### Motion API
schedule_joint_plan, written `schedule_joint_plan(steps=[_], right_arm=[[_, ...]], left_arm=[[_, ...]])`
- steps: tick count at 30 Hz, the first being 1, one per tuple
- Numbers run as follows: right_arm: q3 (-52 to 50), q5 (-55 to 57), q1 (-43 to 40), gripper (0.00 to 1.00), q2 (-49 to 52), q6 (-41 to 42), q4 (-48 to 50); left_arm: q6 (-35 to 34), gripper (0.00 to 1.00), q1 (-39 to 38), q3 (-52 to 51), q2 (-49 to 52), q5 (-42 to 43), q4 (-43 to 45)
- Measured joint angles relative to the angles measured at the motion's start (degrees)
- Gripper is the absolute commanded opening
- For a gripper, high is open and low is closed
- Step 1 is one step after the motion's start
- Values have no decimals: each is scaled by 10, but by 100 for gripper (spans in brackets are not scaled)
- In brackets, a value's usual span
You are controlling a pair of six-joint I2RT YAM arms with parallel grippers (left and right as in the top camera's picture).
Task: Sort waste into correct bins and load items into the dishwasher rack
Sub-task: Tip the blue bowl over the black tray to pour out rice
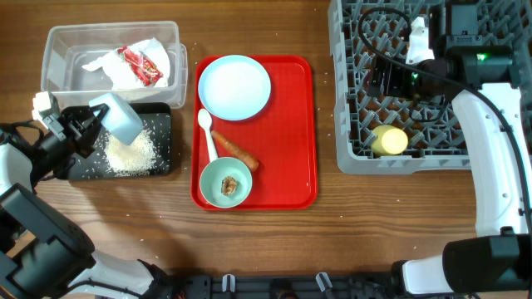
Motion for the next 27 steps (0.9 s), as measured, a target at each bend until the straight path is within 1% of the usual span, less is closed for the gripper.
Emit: schedule_joint_plan(steps=[11, 17, 27], right_arm=[[0, 0, 0, 100, 0, 0, 0], [0, 0, 0, 100, 0, 0, 0], [0, -1, 0, 100, 0, 0, 0]], left_arm=[[-11, 4, 0, 0, 0, 0, 0], [-19, 4, 0, 0, 0, 0, -26], [-23, 4, 0, 0, 0, 0, -28]])
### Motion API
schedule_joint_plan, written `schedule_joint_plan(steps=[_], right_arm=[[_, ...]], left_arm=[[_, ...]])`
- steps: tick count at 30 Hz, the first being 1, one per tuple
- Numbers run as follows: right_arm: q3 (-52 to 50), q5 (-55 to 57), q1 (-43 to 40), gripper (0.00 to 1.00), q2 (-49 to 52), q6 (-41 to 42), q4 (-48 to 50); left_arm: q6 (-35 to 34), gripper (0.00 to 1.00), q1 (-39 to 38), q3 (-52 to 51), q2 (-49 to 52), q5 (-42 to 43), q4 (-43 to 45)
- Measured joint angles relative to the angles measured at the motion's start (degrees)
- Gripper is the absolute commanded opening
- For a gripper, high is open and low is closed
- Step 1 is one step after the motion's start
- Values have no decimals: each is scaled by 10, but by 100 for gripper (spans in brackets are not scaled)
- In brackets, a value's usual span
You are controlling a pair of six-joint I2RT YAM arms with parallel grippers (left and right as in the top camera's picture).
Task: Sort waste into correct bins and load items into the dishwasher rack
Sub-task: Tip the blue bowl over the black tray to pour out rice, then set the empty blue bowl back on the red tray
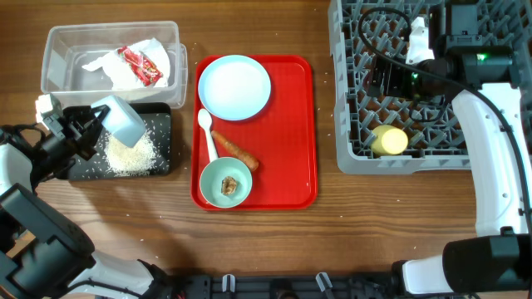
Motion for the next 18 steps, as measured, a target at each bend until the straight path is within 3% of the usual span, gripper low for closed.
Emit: schedule_joint_plan(steps=[8, 13, 18], right_arm=[[0, -2, 0, 100, 0, 0, 0], [0, -2, 0, 100, 0, 0, 0], [0, -2, 0, 100, 0, 0, 0]], left_arm=[[0, 4, -47, 0, -43, -20, 1], [-2, 4, -191, 17, -145, -89, 35], [-34, 4, -384, 25, -205, -240, 102]])
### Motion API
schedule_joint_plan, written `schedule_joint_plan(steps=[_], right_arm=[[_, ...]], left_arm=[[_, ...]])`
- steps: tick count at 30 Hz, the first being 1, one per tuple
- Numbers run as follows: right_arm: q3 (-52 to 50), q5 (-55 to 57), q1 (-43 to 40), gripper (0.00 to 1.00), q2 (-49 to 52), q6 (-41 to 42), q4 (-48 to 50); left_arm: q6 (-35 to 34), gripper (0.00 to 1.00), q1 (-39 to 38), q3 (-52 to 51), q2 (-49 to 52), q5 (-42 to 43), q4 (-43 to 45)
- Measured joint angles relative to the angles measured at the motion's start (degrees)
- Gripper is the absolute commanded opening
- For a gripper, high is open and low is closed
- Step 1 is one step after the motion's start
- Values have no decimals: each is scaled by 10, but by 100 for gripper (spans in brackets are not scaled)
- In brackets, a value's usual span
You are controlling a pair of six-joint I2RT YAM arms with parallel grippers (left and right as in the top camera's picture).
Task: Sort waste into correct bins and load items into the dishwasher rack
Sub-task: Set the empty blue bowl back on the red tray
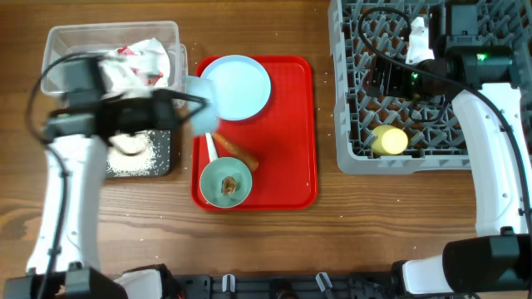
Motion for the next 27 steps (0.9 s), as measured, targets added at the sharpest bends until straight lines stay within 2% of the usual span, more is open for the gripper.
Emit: schedule_joint_plan(steps=[3, 6, 10, 14, 16, 17, 19, 21, 22, 27], right_arm=[[0, 0, 0, 100, 0, 0, 0], [0, 0, 0, 100, 0, 0, 0], [0, -2, 0, 100, 0, 0, 0], [0, -2, 0, 100, 0, 0, -4], [0, -2, 0, 100, 0, 0, -5], [0, -2, 0, 100, 0, 0, -4], [0, -2, 0, 100, 0, 0, -4], [0, -2, 0, 100, 0, 0, -4], [0, -2, 0, 100, 0, 0, -4], [0, -6, 0, 100, 0, 0, -1]], left_arm=[[-14, 4, -93, 0, 3, -96, 24], [-22, 4, -221, 0, 26, -222, 58], [-26, 4, -332, 0, 87, -346, 92], [-33, 5, -390, 0, 156, -440, 116], [-35, 8, -407, 0, 192, -473, 129], [-35, 11, -410, 0, 205, -482, 136], [-37, 42, -411, 0, 226, -498, 151], [-39, 57, -411, 0, 234, -509, 154], [-42, 61, -411, 0, 235, -514, 156], [-62, 68, -410, 7, 235, -522, 148]])
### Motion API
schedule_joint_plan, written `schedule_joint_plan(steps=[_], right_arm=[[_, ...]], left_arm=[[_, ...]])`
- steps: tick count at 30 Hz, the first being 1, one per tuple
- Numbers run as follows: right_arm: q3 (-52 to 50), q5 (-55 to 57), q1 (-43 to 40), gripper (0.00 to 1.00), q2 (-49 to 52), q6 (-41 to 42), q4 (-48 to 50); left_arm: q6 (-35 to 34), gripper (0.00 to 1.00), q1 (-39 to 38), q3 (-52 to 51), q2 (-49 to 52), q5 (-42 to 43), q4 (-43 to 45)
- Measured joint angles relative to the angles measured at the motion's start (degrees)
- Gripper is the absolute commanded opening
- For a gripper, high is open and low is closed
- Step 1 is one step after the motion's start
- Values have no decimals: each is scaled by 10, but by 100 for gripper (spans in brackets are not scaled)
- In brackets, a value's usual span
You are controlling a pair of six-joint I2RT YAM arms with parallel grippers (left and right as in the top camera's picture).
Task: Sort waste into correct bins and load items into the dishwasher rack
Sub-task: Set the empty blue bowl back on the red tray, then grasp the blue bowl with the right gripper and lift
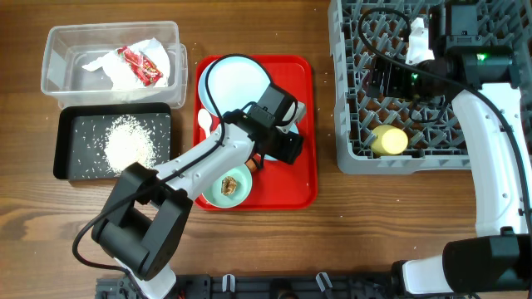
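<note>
My left arm reaches across the red tray (303,187), its gripper (285,147) low over the tray's middle right. Its jaws face away from the camera, and the pale blue cup does not show. On the tray lie a white plate (233,79), a white spoon (204,123), a carrot largely hidden under the arm, and a green bowl (218,191) holding scraps. My right gripper (380,79) hangs over the grey dishwasher rack (349,124); its fingers cannot be made out. A yellow cup (389,139) lies in the rack.
A black tray (71,133) with spilled rice (126,143) sits at the left. Behind it stands a clear bin (54,50) holding a red wrapper (140,65) and white paper. The rack fills the right side of the wooden table.
My left arm has swung right, from the tray's left edge with the pale cup in its gripper to the tray's middle right. The cup no longer shows. The right arm is unchanged.
At first my left gripper held the pale blue cup tipped over the black tray, rice lying below it, and it stayed there. Then the arm was at the red tray's left edge with the cup. Now it is over the tray's right part.
</note>
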Motion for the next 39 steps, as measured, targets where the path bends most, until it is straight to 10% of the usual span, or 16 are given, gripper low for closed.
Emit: schedule_joint_plan(steps=[8, 19, 33, 39], right_arm=[[0, -38, 0, 100, 0, 0, 35], [-30, -98, 114, 88, 21, 30, 164], [-90, -90, 210, 37, 236, 70, 214], [-90, -90, 210, 33, 241, 69, 216]], left_arm=[[-35, 83, 56, 103, -63, -3, -93], [-91, 84, 332, 145, -184, 20, -153], [-98, 84, 425, 145, -184, 53, -188], [-98, 85, 425, 145, -184, 53, -188]])
